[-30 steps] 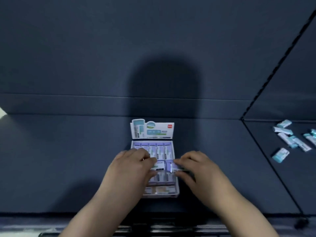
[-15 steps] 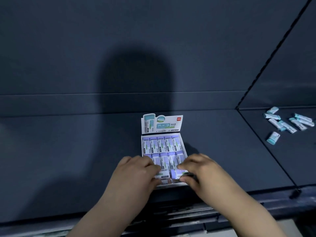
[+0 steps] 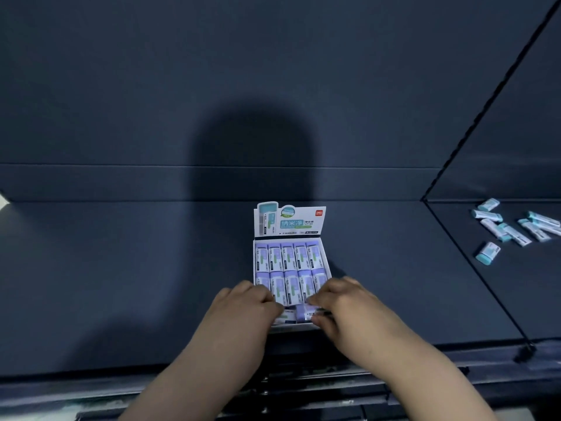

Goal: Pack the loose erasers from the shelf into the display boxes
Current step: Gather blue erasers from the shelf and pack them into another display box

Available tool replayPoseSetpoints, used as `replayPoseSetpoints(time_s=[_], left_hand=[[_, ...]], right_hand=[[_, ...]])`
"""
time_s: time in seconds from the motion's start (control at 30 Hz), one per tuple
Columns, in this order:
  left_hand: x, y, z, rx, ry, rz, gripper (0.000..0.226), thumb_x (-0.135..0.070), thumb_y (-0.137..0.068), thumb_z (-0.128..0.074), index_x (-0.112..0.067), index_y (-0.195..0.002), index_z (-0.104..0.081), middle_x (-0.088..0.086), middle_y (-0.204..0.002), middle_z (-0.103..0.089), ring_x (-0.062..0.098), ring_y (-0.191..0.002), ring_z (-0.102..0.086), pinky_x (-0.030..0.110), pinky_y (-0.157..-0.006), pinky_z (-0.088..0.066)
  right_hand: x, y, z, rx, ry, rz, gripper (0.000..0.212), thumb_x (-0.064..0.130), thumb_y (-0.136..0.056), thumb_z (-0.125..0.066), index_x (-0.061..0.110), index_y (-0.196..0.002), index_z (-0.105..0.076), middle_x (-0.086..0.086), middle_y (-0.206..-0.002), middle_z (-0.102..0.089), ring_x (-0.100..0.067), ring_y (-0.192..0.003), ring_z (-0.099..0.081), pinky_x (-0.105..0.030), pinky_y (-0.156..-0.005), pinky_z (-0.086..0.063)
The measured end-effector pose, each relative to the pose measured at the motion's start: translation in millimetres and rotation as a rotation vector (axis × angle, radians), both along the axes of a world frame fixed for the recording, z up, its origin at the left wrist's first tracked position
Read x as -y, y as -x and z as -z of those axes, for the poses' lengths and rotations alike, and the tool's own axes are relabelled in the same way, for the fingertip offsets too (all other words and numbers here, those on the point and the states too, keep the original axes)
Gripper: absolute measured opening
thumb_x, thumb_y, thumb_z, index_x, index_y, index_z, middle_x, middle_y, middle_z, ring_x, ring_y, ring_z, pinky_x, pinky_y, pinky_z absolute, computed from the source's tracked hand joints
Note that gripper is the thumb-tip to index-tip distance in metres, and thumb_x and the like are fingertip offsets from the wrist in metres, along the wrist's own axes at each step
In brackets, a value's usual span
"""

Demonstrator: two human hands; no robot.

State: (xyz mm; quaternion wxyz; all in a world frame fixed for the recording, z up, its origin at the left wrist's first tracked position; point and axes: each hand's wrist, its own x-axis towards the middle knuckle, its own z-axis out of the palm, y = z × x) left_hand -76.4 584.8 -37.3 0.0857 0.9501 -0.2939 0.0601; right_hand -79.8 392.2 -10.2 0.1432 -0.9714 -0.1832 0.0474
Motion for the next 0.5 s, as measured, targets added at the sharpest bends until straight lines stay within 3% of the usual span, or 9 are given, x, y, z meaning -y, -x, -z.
replayPoseSetpoints(time_s=[0.1,0.17,0.27,0.33,0.4,0.5], left_hand=[[-2,2,-3,0.010,0.003,0.026,0.057,-0.015,-0.024,-0.081,-0.039,-0.074,-0.072,-0.020,-0.069,-0.061,0.006,-0.064,-0.060,0.021,-0.049,-0.038],[-2,3,-7,0.021,0.006,0.050,0.047,-0.018,-0.031,-0.072,-0.040,-0.073,-0.072,-0.020,-0.068,-0.061,0.005,-0.063,-0.060,0.020,-0.050,-0.034],[0,3,-11,0.001,-0.010,0.061,0.044,-0.018,-0.035,-0.055,-0.040,-0.069,-0.073,-0.018,-0.065,-0.061,0.005,-0.060,-0.061,0.020,-0.049,-0.031],[0,3,-14,-0.012,-0.050,0.067,0.036,-0.022,-0.032,-0.064,-0.039,-0.063,-0.073,-0.017,-0.065,-0.063,0.007,-0.060,-0.061,0.020,-0.047,-0.033],[0,3,-14,-0.026,-0.097,0.037,0.039,-0.023,-0.019,-0.079,-0.035,-0.056,-0.071,-0.015,-0.063,-0.063,0.009,-0.060,-0.062,0.021,-0.046,-0.040],[1,4,-15,-0.038,-0.088,-0.020,0.045,-0.019,-0.012,-0.083,-0.031,-0.054,-0.071,-0.013,-0.063,-0.062,0.011,-0.060,-0.062,0.023,-0.047,-0.043]], right_hand=[[1,4,2,0.027,-0.023,-0.012,0.032,0.031,-0.093,-0.046,0.029,-0.123,-0.054,0.008,-0.118,-0.053,-0.014,-0.116,-0.041,-0.025,-0.096,-0.038],[4,7,5,0.037,-0.034,-0.015,0.032,0.030,-0.092,-0.048,0.033,-0.123,-0.054,0.011,-0.116,-0.053,-0.012,-0.114,-0.043,-0.023,-0.094,-0.038],[5,9,8,0.111,0.021,-0.017,0.023,0.033,-0.080,-0.057,0.033,-0.099,-0.068,0.013,-0.091,-0.061,-0.013,-0.089,-0.059,-0.028,-0.073,-0.051],[4,11,9,0.148,0.081,-0.008,0.020,0.041,-0.066,-0.058,0.032,-0.078,-0.071,0.015,-0.076,-0.059,-0.011,-0.071,-0.061,-0.024,-0.057,-0.052],[2,13,12,0.167,0.124,-0.002,0.020,0.044,-0.061,-0.059,0.031,-0.072,-0.070,0.014,-0.074,-0.057,-0.010,-0.068,-0.060,-0.023,-0.054,-0.050],[2,16,11,0.203,0.142,-0.006,0.021,0.044,-0.058,-0.067,0.030,-0.074,-0.068,0.013,-0.076,-0.057,-0.010,-0.069,-0.059,-0.023,-0.056,-0.048]])
